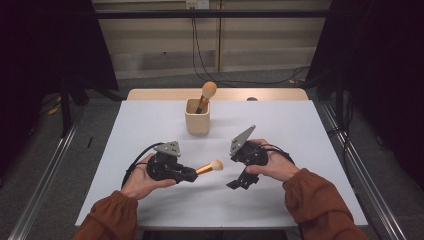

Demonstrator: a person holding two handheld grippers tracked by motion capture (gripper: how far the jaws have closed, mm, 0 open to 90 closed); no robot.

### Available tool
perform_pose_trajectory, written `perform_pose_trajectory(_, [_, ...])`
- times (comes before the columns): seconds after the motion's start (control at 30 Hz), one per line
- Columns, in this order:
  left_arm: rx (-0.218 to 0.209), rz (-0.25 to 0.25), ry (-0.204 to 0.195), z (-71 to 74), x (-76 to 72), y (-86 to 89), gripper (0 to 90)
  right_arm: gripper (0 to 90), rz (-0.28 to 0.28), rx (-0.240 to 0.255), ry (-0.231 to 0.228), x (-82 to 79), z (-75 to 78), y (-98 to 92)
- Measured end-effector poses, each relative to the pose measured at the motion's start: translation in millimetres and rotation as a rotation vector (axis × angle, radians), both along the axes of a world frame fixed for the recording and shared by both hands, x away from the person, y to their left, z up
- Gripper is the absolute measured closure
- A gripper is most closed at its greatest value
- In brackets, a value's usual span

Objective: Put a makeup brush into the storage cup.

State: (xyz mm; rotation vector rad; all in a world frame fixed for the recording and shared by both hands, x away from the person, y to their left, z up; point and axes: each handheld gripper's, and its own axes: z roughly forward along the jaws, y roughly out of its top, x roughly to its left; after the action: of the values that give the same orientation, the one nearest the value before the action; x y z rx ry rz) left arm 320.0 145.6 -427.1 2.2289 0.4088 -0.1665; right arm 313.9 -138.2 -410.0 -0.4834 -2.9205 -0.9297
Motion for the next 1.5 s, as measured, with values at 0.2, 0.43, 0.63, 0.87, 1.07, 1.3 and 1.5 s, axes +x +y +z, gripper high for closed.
perform_pose_trajectory(0.2, [-0.016,0.028,0.008,-4.5,-2.5,8.1,74.5,3.5,-0.067,0.039,0.020,-6.7,-1.8,-9.8])
perform_pose_trajectory(0.43, [-0.073,0.064,0.002,-5.5,-3.7,15.7,74.4,3.5,-0.149,0.118,0.018,-15.1,-7.5,-22.9])
perform_pose_trajectory(0.63, [-0.134,0.074,-0.012,-5.3,-6.4,16.8,74.4,3.2,-0.193,0.194,0.010,-20.4,-13.0,-26.9])
perform_pose_trajectory(0.87, [-0.194,0.076,-0.028,-5.1,-9.6,15.5,74.4,3.2,-0.197,0.241,0.001,-26.4,-20.8,-29.8])
perform_pose_trajectory(1.07, [-0.230,0.099,-0.050,-6.4,-9.5,16.3,74.4,2.7,-0.219,0.288,-0.047,-32.3,-23.8,-31.1])
perform_pose_trajectory(1.3, [-0.280,0.114,-0.078,-5.7,-10.3,18.2,74.3,2.9,-0.234,0.352,-0.084,-37.4,-25.3,-31.0])
perform_pose_trajectory(1.5, [-0.331,0.115,-0.103,-3.9,-12.2,17.3,74.3,3.2,-0.261,0.400,-0.131,-39.8,-24.3,-32.0])
